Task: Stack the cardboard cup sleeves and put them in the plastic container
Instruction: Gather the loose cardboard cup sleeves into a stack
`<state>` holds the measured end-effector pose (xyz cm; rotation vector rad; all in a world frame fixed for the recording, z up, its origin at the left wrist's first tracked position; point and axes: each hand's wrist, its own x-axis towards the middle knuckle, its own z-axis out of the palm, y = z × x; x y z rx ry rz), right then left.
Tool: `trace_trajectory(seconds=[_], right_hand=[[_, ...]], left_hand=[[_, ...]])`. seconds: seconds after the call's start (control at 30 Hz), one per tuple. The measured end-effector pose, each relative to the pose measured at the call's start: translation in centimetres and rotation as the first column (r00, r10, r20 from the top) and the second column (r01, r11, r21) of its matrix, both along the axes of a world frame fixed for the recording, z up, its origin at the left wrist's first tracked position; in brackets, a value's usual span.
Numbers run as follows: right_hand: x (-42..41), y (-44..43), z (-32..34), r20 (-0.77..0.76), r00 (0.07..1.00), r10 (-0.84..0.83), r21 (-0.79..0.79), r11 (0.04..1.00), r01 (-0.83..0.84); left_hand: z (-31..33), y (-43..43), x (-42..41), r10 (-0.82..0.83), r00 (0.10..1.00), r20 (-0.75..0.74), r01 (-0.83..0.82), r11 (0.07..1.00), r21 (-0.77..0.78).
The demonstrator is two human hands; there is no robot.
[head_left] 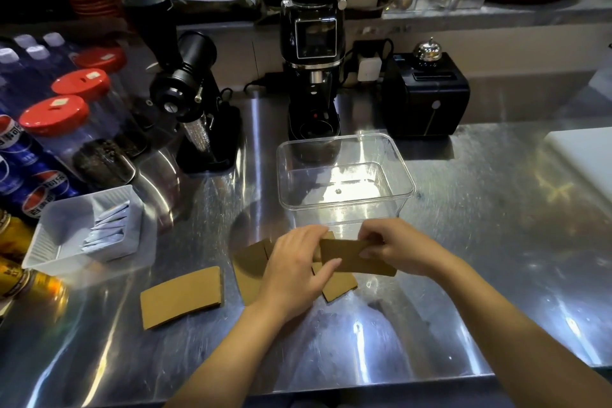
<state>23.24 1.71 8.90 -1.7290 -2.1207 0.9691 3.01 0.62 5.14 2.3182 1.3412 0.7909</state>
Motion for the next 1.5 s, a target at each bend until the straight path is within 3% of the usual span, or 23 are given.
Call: trace_trajectory(seconds=[0.1, 0.2, 0.3, 0.4, 0.47, 0.53, 0.7, 0.77, 0.9, 0.97, 1.1, 1.4, 1.5], right_hand=[[-1.6, -0.3, 1.0, 0.028, 0.991, 0.132, 0.032, 0.991, -0.132], [-2.3, -0.3, 1.0, 0.058, 0.981, 0.184, 0.052, 0.981, -0.187], [-1.6, -0.2, 0.4, 0.008, 0.997, 0.082, 0.152, 0.985, -0.083], [-0.7, -0.3, -0.2, -0.214, 0.97, -0.115, 0.186, 0.97, 0.157], [-0.2, -0.4, -1.2, -0.291, 0.933, -0.214, 0.134, 0.956, 0.261], [-0.2, -0.5, -2.6, -0.263, 0.927, -0.268, 0.071, 0.953, 0.296], [-2.5, -1.1, -6.0, -0.036, 0.947, -0.319, -0.098, 0.944, 0.315], [-3.6, -1.3, -6.8, 0.026, 0.946, -0.322, -0.14, 0.936, 0.322], [-5.3, -1.2, -7.8, 0.285, 0.916, -0.282, -0.046, 0.951, 0.307], [-5.7, -1.1, -8.0, 0.282, 0.907, -0.311, -0.061, 0.938, 0.341], [-5.9, -0.9, -7.7, 0.217, 0.903, -0.371, -0.162, 0.898, 0.409], [-7.3, -1.9, -6.9, 0.21, 0.895, -0.394, -0.187, 0.882, 0.432], [-7.5, -1.9, -6.6, 0.199, 0.898, -0.393, -0.258, 0.863, 0.435]], left_hand=[[0.9, -0.2, 1.1, -0.109, 0.989, -0.103, 0.111, 0.994, 0.007], [0.8, -0.3, 1.0, -0.058, 0.989, -0.138, 0.048, 0.996, -0.074], [0.2, -0.5, 0.0, 0.015, 0.998, -0.063, -0.025, 0.988, -0.151], [-0.1, -1.1, -1.1, 0.192, 0.967, 0.168, -0.11, 0.907, -0.406], [0.1, -1.4, -1.6, 0.323, 0.893, 0.315, -0.087, 0.808, -0.582], [0.2, -1.6, -2.0, 0.458, 0.779, 0.428, -0.027, 0.708, -0.706], [0.1, -1.9, -2.3, 0.753, 0.414, 0.511, 0.133, 0.506, -0.852], [0.0, -2.0, -2.5, 0.806, 0.339, 0.486, 0.217, 0.435, -0.874], [-0.6, -1.9, -2.9, 0.84, 0.21, 0.5, 0.383, 0.4, -0.833], [-1.1, -1.7, -3.2, 0.857, 0.146, 0.494, 0.411, 0.402, -0.818], [-1.9, -1.6, -3.4, 0.881, 0.139, 0.453, 0.396, 0.369, -0.841], [-2.6, -1.7, -2.9, 0.935, 0.084, 0.343, 0.36, 0.293, -0.886], [-2.9, -1.7, -3.0, 0.942, 0.088, 0.323, 0.353, 0.274, -0.895]])
